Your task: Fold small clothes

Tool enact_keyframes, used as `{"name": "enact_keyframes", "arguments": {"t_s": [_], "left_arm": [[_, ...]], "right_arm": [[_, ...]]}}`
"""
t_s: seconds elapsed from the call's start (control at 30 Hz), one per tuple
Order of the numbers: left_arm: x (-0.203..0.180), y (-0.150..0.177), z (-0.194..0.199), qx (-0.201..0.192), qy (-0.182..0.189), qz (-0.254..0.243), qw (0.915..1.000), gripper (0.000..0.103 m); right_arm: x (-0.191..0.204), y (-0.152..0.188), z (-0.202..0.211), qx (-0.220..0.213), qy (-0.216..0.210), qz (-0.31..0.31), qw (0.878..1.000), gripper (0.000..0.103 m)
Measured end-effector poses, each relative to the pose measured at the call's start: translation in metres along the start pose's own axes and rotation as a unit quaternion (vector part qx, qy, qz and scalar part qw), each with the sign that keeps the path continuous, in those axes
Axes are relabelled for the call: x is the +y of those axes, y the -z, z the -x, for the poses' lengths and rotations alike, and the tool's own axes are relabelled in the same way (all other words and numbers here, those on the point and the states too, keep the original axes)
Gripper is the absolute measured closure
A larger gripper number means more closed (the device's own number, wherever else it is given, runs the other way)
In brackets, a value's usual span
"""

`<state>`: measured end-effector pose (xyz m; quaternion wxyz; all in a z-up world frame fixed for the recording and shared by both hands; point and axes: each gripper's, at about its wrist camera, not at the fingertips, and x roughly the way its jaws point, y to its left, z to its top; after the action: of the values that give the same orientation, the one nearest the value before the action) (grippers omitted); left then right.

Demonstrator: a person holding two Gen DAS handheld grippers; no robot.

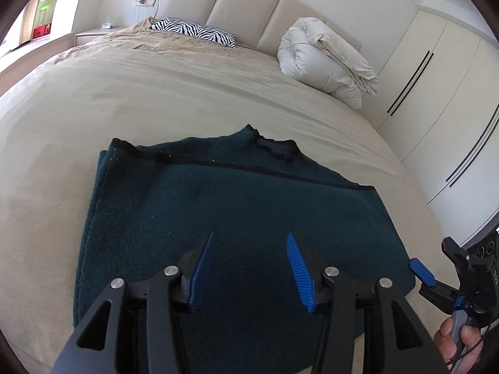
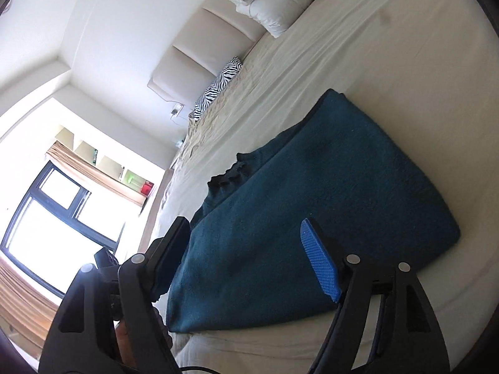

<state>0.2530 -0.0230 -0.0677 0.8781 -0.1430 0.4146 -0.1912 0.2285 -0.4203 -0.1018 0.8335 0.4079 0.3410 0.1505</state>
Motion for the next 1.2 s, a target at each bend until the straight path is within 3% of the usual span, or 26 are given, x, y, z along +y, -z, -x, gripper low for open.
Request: {"name": "enact_keyframes", "arguments": {"t_s": [0.07,0.17,0.2,0.27,0.3,0.43,0.5,0.53,0.63,0.7,0.8,0.93,1.1,1.2], "left_arm": [[-0.012,0.017,-0.003,0.017,0.009,-0.006,0.9998,0.049],[-0.001,0.038,-0.014,0.048,0.001,0.019,0.9987,0.049],[0.007,0.043,-0.014,0.050,0.001,0.029,0.9983,0.051],[0.020,0.047,-0.007,0.046,0.006,0.031,0.9984,0.065],[0.027,0.047,-0.002,0.045,0.008,0.034,0.9984,0.066],[0.060,0.052,0.018,0.037,0.023,0.063,0.9971,0.067],[0.075,0.055,0.024,0.037,0.032,0.078,0.9957,0.074],[0.080,0.056,0.028,0.038,0.031,0.082,0.9955,0.081],[0.090,0.065,0.041,0.034,0.018,0.084,0.9957,0.081],[0.096,0.070,0.051,0.034,0.019,0.090,0.9952,0.081],[0.100,0.074,0.071,0.025,0.003,0.090,0.9957,0.076],[0.084,0.066,0.099,-0.013,-0.015,0.064,0.9978,0.049],[0.044,0.049,0.084,-0.007,0.055,0.058,0.9967,0.044],[0.022,0.057,0.056,0.021,0.078,0.049,0.9955,0.044]], "right_arm": [[0.010,0.011,-0.023,0.025,-0.030,-0.014,0.999,0.029],[0.006,0.030,-0.055,0.065,-0.064,-0.065,0.994,0.029],[0.002,0.037,-0.065,0.082,-0.064,-0.080,0.991,0.029],[-0.005,0.051,-0.079,0.118,-0.060,-0.081,0.988,0.029],[-0.008,0.055,-0.082,0.122,-0.051,-0.072,0.989,0.032],[-0.043,0.052,-0.060,0.099,-0.079,-0.111,0.986,0.042],[-0.059,0.043,-0.048,0.075,-0.078,-0.132,0.985,0.042],[-0.067,0.039,-0.041,0.065,-0.073,-0.140,0.985,0.044],[-0.080,0.028,-0.022,0.046,-0.054,-0.148,0.986,0.047],[-0.084,0.018,-0.004,0.021,-0.013,-0.136,0.990,0.047],[-0.091,0.006,0.029,-0.019,0.027,-0.142,0.989,0.044],[-0.072,-0.002,0.051,-0.038,0.027,-0.121,0.992,0.042],[-0.016,0.023,0.012,0.036,-0.054,-0.102,0.993,0.042],[0.010,0.052,-0.040,0.099,-0.103,-0.117,0.983,0.042]]}}
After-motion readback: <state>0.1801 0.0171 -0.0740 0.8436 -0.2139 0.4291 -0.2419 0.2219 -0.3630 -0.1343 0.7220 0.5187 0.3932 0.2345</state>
